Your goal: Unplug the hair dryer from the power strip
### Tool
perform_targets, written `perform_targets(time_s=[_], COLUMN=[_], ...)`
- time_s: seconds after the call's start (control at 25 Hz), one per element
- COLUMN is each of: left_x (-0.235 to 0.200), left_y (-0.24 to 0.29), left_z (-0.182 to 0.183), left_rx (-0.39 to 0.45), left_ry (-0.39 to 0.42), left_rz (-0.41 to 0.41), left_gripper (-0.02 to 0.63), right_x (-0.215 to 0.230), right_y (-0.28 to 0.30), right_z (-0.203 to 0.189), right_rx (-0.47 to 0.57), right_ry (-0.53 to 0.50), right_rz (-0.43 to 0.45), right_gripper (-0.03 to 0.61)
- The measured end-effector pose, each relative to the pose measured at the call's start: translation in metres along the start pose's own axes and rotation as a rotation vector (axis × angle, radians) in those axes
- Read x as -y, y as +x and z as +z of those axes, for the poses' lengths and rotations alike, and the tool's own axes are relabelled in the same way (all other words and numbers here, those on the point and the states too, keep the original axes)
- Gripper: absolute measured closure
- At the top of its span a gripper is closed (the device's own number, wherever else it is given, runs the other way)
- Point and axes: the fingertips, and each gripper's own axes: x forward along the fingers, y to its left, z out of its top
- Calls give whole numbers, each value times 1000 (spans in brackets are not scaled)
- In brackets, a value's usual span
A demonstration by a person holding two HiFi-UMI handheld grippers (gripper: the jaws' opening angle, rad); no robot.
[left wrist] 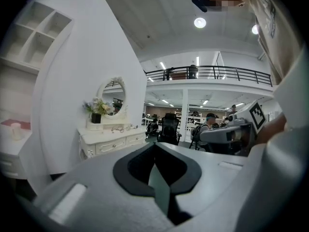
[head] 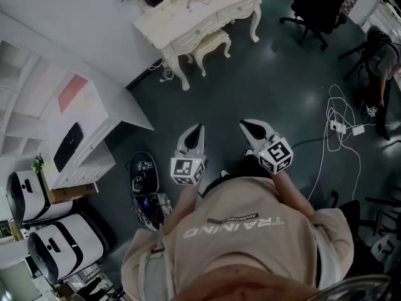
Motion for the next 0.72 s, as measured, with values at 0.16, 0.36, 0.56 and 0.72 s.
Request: perform_targets(time_s=[0.16,0.36,0.56,0.72], left_x=[-11,-25,-28,-26], left_y=[29,80,136,176], left_z=[-1,19,44,44], left_rx=[-19,-34,-28,-37], left_ry=[-11,23,69,60], left_rz=[21,59,81,111], left_gripper=[607,607,607,607], right_x=[20,72,130,168], right_y=[18,52,85,100], right_z=[-3,9,36,41], right_rx=[-13,7,46,49], right_ry=[20,28,1,16], right_rz=[51,111,165,196], right_gripper=[574,574,574,574])
